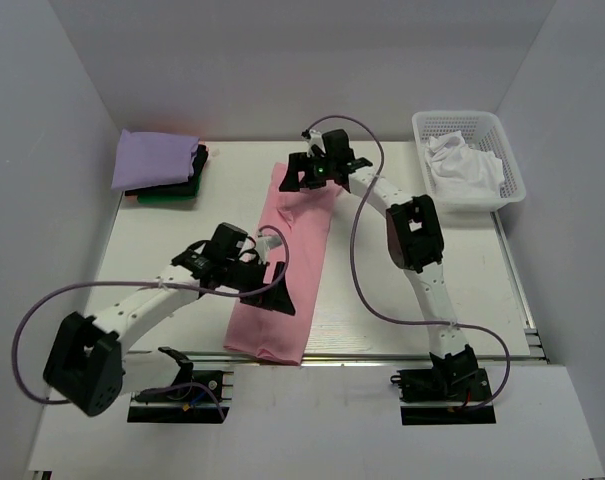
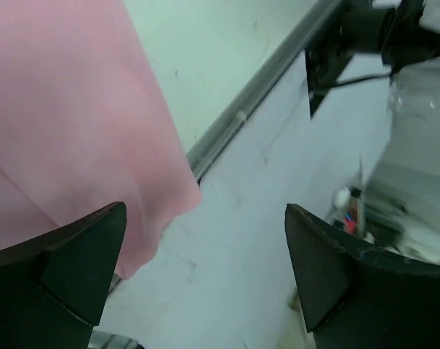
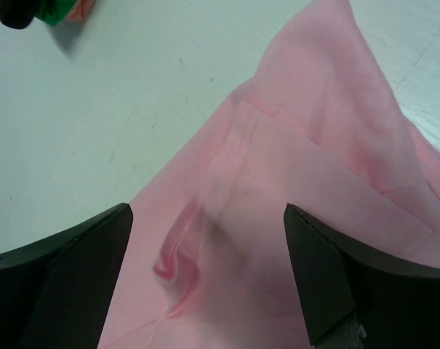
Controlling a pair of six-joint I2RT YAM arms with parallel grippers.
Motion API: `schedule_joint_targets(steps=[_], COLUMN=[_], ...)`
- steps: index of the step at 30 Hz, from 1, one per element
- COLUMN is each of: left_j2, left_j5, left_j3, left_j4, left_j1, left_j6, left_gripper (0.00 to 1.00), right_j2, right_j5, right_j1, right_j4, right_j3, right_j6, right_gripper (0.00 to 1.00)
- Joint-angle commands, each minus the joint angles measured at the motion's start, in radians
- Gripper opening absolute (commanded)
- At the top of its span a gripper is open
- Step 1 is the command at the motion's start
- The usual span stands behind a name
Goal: Fold and stack the t-shirts
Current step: Rotate the tshirt 85 degrees
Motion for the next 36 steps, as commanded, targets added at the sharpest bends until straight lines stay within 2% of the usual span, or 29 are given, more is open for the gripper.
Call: schedule_joint_targets(steps=[1,3,6,8,12,15,19,25,30,36], left_j2=[-0.114,-0.174,-0.250,-0.295,-0.361,-0.346,-0.286,-0.238,-0.214,-0.169], left_j5=[-0.235,-0.385,-0.724,-0.824,-1.005,-1.118,-1.152,-1.093,-1.084,-1.021], left_j3=[0.038,0.049,0.060,0.051,0.030,0.066,0.080,0.037,0.047,0.058], left_j4=[-0.074,-0.130,-0.174,-0.146,-0.042,-0.086,-0.109,-0.054,-0.054,-0.036], left_j1=[-0.003,0.011,0.020,0.020,0.020,0.020,0.020,0.029,0.029,0.029], left_j6=[-0.001,-0.048,-0.200,-0.301,-0.349,-0.383,-0.383,-0.365,-0.364,-0.309], left_gripper=[1.00,1.00,1.00,1.00,1.00,1.00,1.00,1.00,1.00,1.00], right_j2=[-0.165,-0.205,-0.270,-0.329,-0.397,-0.380,-0.348,-0.258,-0.186,-0.072], right_j5=[0.061,0.119,0.296,0.443,0.580,0.692,0.741,0.746,0.730,0.690], right_j1=[0.028,0.059,0.099,0.119,0.166,0.218,0.255,0.286,0.257,0.150], right_j4=[-0.106,-0.194,-0.332,-0.368,-0.422,-0.488,-0.513,-0.462,-0.448,-0.477], right_j3=[0.030,0.029,-0.037,-0.080,-0.230,-0.261,-0.295,-0.280,-0.269,-0.179], right_j6=[-0.114,-0.183,-0.188,-0.138,-0.066,-0.014,0.025,0.039,0.065,0.060], right_gripper=[0.90,0.90,0.90,0.90,0.90,0.90,0.90,0.90,0.90,0.90])
